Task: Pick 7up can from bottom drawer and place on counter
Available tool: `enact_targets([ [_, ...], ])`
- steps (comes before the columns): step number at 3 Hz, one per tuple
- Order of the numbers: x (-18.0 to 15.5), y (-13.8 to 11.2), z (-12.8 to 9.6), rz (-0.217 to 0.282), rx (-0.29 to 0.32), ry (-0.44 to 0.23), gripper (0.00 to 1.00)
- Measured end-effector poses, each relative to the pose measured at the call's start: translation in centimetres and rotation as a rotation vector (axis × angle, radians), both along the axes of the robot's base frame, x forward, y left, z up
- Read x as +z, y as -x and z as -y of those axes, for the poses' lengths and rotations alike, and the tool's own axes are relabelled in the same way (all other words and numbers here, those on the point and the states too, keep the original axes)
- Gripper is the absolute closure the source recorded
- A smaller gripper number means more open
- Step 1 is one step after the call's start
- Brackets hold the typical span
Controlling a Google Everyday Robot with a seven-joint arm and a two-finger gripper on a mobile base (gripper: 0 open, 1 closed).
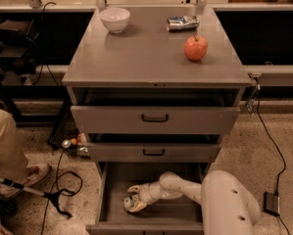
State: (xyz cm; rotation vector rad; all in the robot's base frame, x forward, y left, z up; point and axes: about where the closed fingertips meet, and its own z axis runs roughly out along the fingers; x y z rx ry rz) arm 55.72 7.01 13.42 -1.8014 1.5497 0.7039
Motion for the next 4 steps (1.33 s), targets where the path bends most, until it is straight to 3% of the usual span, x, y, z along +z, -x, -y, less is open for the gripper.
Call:
enact_targets([
  [1, 0.2, 0.5, 1.0, -0.002, -0.001, 0.025, 0.69],
  [2, 0.9, 0.9, 1.9, -0.005, -0.001, 0.037, 0.92],
  [3, 4.3, 1.0, 4.6, -0.015, 0.002, 0.001, 1.0],
  [4, 8.3, 1.4, 8.0, -0.032, 0.02, -0.033, 1.0],
])
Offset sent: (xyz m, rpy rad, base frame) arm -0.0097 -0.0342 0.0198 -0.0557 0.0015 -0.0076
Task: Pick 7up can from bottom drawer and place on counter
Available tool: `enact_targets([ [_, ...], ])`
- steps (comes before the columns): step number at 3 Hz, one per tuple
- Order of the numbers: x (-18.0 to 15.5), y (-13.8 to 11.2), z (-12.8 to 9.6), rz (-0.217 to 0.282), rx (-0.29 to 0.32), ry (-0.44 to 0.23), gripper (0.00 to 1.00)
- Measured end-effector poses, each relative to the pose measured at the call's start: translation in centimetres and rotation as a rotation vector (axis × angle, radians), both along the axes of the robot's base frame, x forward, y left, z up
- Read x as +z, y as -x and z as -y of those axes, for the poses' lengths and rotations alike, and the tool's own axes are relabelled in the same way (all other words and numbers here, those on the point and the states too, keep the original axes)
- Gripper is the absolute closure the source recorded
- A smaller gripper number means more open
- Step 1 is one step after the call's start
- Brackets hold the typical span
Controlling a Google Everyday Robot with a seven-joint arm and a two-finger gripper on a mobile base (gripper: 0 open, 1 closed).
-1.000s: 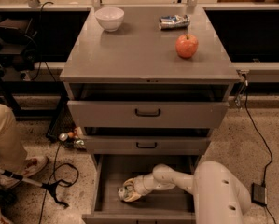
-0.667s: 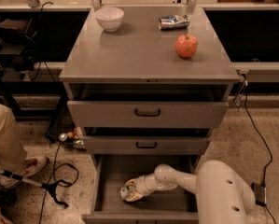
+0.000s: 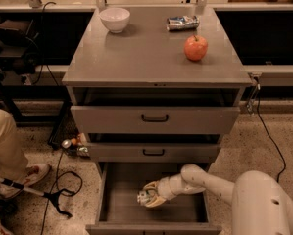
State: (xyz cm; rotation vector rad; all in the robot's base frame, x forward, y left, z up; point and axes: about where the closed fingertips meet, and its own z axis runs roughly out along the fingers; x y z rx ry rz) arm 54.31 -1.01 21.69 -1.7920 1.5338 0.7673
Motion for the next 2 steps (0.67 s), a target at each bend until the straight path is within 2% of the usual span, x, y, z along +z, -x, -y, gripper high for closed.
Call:
enact_targets([
  [1, 4.25, 0.24, 3.4, 0.002, 0.011, -0.015, 1.0],
  [2, 4.24, 0.24, 3.39, 0.002, 0.011, -0.015, 1.0],
])
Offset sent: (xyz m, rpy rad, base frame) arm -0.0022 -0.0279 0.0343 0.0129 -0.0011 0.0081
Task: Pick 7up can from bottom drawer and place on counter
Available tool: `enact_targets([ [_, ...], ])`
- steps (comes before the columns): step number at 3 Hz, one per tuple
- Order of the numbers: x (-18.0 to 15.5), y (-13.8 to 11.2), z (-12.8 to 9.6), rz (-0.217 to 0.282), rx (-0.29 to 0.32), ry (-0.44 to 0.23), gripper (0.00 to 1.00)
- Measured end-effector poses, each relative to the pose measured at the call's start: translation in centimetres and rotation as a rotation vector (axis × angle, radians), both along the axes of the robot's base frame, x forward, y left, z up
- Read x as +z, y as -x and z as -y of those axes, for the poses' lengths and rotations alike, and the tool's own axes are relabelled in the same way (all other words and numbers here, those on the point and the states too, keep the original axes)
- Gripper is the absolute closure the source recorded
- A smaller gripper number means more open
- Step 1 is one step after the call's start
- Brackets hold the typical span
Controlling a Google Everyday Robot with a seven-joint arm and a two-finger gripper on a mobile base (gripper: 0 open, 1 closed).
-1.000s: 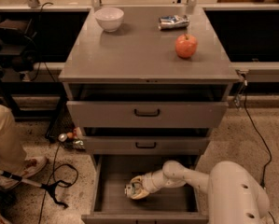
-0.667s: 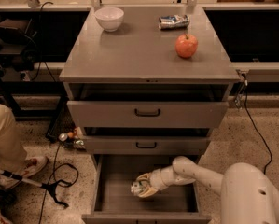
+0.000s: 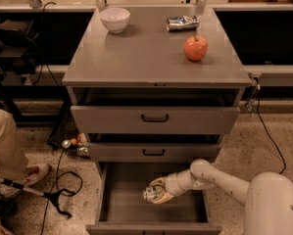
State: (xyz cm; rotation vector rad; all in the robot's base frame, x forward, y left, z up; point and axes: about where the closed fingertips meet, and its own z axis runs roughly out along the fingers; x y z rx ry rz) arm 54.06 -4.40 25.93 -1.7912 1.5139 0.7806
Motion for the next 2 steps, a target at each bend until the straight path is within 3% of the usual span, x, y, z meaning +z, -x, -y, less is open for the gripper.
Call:
enact_targets([
  [1, 2.5, 0.4, 1.6, 0.03, -0.022, -0.021, 1.0],
  [2, 8.0, 1.6, 4.3, 0.098, -0.06, -0.051, 1.0],
])
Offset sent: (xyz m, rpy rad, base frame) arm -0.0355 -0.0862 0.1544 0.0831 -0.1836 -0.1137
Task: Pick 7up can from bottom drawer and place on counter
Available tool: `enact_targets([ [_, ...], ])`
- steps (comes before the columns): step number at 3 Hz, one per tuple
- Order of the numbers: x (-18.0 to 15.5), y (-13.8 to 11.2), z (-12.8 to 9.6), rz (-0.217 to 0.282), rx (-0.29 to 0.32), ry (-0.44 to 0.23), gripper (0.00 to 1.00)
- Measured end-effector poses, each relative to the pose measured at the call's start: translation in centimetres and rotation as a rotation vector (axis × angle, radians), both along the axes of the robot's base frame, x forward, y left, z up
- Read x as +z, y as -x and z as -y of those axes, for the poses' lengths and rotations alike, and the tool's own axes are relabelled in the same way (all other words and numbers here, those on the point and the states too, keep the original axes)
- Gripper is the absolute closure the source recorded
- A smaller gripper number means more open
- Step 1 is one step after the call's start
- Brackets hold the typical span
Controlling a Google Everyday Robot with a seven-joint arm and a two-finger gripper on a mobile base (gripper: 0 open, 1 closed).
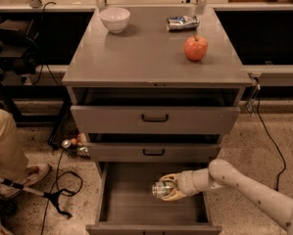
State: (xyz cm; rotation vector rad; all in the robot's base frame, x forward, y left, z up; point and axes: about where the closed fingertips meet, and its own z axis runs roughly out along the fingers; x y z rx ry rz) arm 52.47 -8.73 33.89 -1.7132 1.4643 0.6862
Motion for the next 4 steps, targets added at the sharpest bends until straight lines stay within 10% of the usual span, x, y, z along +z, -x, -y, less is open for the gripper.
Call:
enact_targets([
  [4, 13.2, 1.9, 6.3, 0.165, -0.052, -0.088, 1.0],
])
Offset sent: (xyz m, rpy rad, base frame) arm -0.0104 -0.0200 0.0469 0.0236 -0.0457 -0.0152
